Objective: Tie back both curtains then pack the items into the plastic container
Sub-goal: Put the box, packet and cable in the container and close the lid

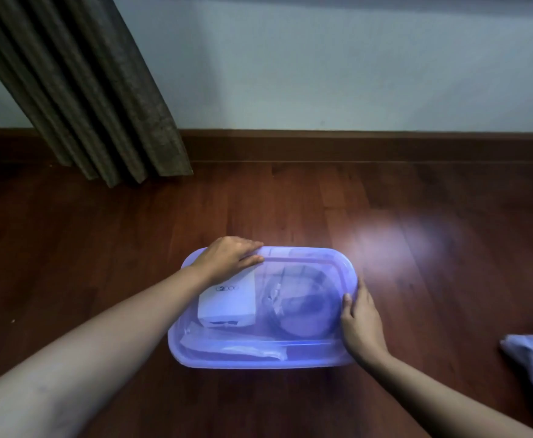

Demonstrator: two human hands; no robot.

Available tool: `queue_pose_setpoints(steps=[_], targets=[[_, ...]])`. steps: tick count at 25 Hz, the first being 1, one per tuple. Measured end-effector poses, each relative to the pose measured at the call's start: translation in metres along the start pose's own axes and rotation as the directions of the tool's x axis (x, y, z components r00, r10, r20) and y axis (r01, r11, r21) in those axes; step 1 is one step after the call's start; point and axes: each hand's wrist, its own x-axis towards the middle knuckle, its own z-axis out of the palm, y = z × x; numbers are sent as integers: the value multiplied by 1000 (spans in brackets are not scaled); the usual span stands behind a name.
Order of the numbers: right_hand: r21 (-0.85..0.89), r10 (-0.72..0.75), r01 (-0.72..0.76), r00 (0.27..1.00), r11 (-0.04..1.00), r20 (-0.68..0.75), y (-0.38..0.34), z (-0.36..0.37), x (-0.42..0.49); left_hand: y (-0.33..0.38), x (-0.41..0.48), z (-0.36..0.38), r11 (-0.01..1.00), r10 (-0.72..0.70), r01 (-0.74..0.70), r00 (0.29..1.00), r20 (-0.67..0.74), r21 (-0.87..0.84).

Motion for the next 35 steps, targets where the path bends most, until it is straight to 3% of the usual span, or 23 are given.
queue_pose_setpoints(steps=[4, 6, 8, 10, 11, 13, 16, 22, 27, 35], targets=[[44, -5, 3, 999, 999, 37, 2, -4, 2, 5, -3, 1, 990, -78, 72, 996, 45, 117], [108, 17, -20, 999, 994, 28, 1, -12, 4, 2, -15, -5, 985, -171, 168, 983, -70, -43], [159, 63, -66, 998, 985, 29, 2, -18, 7, -4, -45, -9, 881, -418, 339, 885, -206, -330], [155, 94, -102, 994, 983, 59, 2, -21, 8, -7, -82, -3, 674, -680, 550, 723, -123, -493], [138, 97, -107, 992, 985, 79, 2, -21, 7, -8, -99, 4, 589, -742, 621, 669, -43, -517], [101, 86, -99, 989, 990, 119, -1, -20, 5, -9, -116, 19, 518, -762, 644, 647, 40, -563], [97, 92, -108, 983, 989, 162, -4, -15, 4, -10, -109, 26, 480, -773, 631, 632, 46, -610], [91, 90, -95, 994, 991, 55, -2, -8, -1, -11, -107, 28, 503, -784, 671, 620, 40, -545], [45, 89, -88, 996, 995, -6, -2, -3, -2, -2, -107, 35, 509, -815, 667, 577, -55, -543], [85, 150, -151, 988, 985, 20, -2, -3, -2, -2, -106, 38, 528, -821, 692, 563, -89, -492]])
